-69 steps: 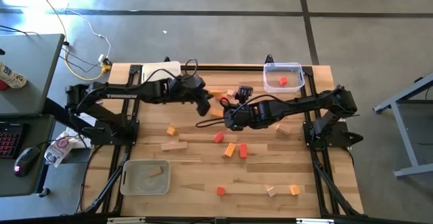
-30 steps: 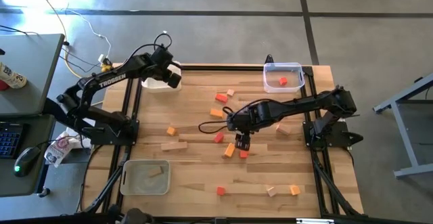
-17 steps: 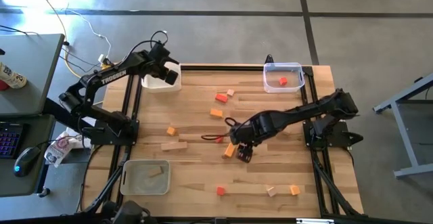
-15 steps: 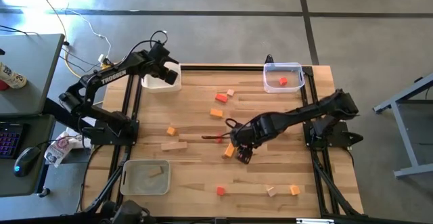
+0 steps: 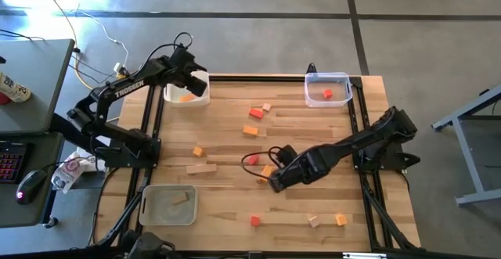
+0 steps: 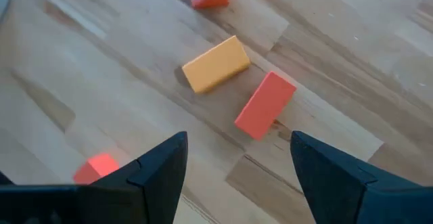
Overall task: Sort & place blocks by color
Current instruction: Put the orange block into the transparent bin
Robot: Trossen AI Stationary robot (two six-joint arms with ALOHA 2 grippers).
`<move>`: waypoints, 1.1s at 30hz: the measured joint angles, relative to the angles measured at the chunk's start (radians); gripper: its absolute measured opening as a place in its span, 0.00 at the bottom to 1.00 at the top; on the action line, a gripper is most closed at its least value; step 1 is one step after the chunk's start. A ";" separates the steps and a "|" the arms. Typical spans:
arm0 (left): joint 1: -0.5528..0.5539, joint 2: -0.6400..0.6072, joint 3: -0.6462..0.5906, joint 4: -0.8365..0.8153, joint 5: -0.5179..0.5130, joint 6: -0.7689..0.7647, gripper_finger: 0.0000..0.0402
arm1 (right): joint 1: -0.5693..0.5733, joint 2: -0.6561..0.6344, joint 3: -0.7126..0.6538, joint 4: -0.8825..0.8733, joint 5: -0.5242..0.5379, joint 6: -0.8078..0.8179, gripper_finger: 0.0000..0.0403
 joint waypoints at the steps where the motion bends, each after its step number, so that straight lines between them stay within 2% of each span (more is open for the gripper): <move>1: -0.009 -0.004 0.002 0.006 0.012 0.000 0.29 | 0.004 0.004 0.000 0.001 0.008 0.019 0.62; 7: -0.078 -0.055 0.005 0.059 0.064 0.026 0.29 | 0.004 0.083 0.000 0.006 -0.018 0.055 0.62; 16: -0.155 -0.125 0.005 0.057 0.061 0.027 0.29 | -0.050 0.176 0.000 0.023 -0.104 0.028 0.62; 33: -0.179 -0.147 0.005 0.056 0.061 0.029 0.29 | -0.133 0.288 0.000 0.024 -0.221 -0.033 0.62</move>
